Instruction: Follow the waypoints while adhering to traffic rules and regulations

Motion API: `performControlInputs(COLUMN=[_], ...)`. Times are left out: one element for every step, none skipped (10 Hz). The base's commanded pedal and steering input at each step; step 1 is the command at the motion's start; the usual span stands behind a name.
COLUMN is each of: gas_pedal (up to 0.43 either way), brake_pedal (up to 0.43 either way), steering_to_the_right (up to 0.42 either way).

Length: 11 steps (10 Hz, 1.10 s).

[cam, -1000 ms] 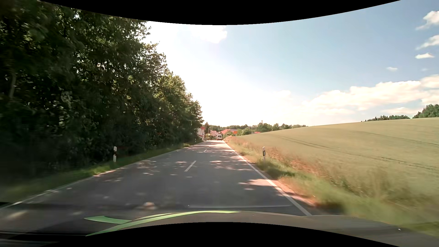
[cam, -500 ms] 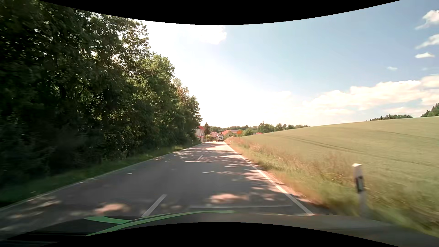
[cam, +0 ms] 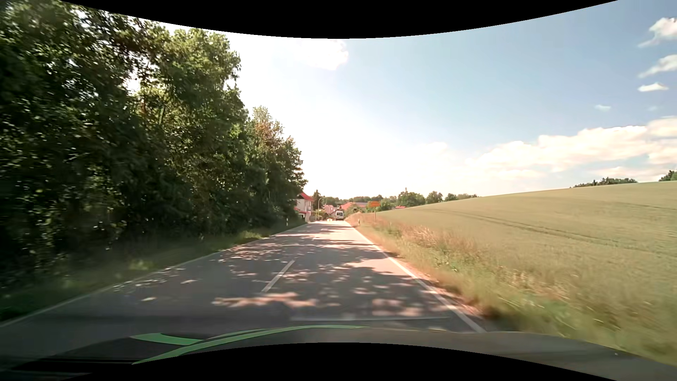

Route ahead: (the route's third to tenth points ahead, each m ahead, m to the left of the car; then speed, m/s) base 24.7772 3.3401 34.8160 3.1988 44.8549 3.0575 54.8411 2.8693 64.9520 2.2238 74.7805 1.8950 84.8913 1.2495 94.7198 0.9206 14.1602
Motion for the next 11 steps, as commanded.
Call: performControlInputs(gas_pedal=[0.000, 0.000, 0.000, 0.000, 0.000, 0.000, 0.000, 0.000, 0.000, 0.000, 0.000], brake_pedal=[0.159, 0.159, 0.159, 0.152, 0.152, 0.152, 0.152, 0.152, 0.152, 0.146, 0.152], steering_to_the_right=[0.006, 0.005, 0.004, 0.003, 0.003, 0.003, 0.002, 0.002, 0.002, 0.002, 0.001])
